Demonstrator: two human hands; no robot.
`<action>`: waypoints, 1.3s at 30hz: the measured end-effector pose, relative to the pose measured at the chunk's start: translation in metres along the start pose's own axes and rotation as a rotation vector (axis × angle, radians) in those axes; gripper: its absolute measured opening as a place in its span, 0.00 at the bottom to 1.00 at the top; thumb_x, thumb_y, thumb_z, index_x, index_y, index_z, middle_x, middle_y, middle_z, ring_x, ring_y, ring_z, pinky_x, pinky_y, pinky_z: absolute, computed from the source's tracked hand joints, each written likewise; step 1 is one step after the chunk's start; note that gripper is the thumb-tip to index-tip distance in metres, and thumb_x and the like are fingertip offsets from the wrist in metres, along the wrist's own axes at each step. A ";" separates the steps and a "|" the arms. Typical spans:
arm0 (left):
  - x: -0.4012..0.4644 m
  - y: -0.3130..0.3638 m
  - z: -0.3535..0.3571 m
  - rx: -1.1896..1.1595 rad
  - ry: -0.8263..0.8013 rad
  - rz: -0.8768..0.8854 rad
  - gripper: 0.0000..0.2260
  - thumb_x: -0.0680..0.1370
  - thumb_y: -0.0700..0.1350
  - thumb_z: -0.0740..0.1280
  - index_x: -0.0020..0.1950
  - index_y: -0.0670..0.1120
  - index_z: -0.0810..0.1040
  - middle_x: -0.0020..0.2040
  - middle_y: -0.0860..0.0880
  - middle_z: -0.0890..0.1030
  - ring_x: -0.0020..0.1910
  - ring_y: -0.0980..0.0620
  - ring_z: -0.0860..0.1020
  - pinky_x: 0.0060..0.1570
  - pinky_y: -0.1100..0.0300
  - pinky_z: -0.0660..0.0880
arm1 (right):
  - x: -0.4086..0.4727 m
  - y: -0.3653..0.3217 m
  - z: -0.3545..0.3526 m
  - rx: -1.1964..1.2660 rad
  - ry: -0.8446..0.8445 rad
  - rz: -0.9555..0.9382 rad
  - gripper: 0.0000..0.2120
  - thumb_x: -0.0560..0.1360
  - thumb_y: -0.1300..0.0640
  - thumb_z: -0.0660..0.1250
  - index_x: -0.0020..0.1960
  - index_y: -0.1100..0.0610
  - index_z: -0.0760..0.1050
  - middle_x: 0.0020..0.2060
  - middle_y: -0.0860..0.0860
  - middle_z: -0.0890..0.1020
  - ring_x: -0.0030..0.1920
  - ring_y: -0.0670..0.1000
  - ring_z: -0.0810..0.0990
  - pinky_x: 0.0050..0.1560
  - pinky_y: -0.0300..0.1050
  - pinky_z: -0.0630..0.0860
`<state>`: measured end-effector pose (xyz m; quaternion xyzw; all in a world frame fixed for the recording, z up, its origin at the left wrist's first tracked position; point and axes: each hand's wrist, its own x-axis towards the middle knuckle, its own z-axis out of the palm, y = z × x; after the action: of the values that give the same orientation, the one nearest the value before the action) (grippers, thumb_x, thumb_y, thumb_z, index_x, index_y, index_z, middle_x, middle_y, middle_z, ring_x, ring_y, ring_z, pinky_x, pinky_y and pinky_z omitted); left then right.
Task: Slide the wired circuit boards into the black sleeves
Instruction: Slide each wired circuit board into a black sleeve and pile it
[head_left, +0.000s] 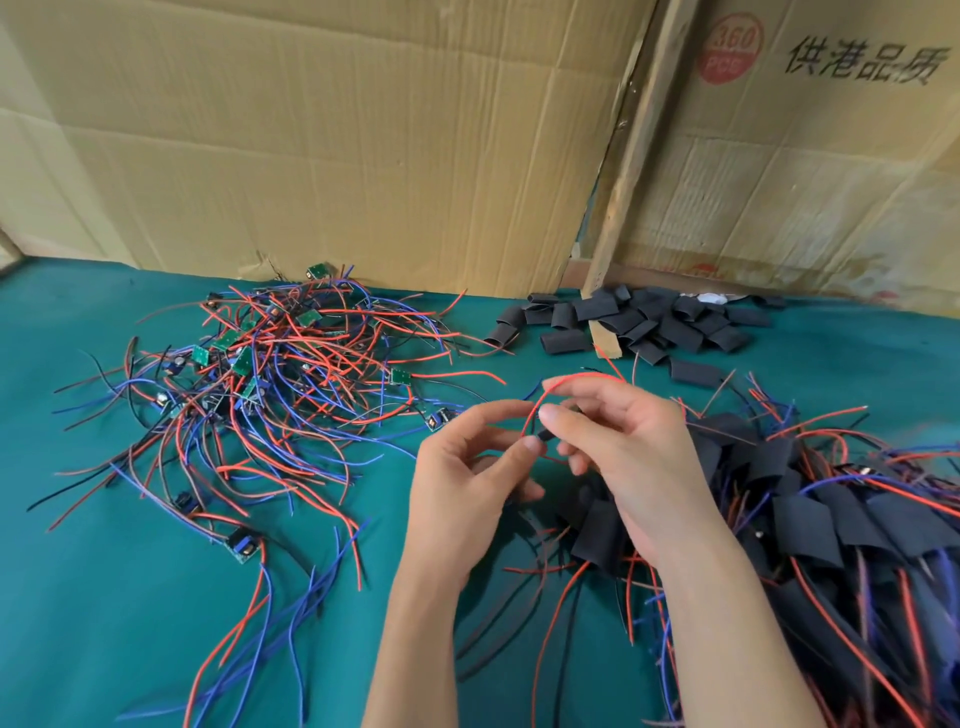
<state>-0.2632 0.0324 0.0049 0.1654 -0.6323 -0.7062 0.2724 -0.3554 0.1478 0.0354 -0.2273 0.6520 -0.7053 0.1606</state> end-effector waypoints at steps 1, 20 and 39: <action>0.000 -0.001 0.000 0.020 0.000 0.001 0.10 0.78 0.36 0.72 0.55 0.49 0.84 0.42 0.46 0.86 0.30 0.51 0.82 0.35 0.63 0.77 | 0.000 0.000 0.000 -0.006 -0.004 -0.006 0.07 0.75 0.65 0.74 0.49 0.55 0.85 0.36 0.50 0.83 0.33 0.47 0.78 0.32 0.37 0.73; 0.005 0.000 -0.004 -0.226 0.109 -0.023 0.13 0.78 0.50 0.70 0.38 0.42 0.82 0.36 0.43 0.75 0.31 0.56 0.72 0.40 0.53 0.61 | 0.005 0.005 -0.010 0.021 0.301 -0.103 0.07 0.76 0.66 0.72 0.48 0.56 0.85 0.40 0.51 0.88 0.34 0.45 0.80 0.33 0.35 0.75; 0.006 0.003 -0.004 -0.406 0.196 -0.063 0.07 0.76 0.43 0.69 0.42 0.44 0.86 0.32 0.51 0.75 0.30 0.57 0.68 0.35 0.62 0.63 | -0.002 -0.011 0.004 0.316 0.192 0.003 0.06 0.78 0.69 0.69 0.50 0.60 0.80 0.44 0.52 0.88 0.36 0.49 0.82 0.37 0.38 0.78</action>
<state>-0.2652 0.0250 0.0084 0.1945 -0.4421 -0.8077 0.3381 -0.3512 0.1463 0.0459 -0.1300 0.5457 -0.8171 0.1326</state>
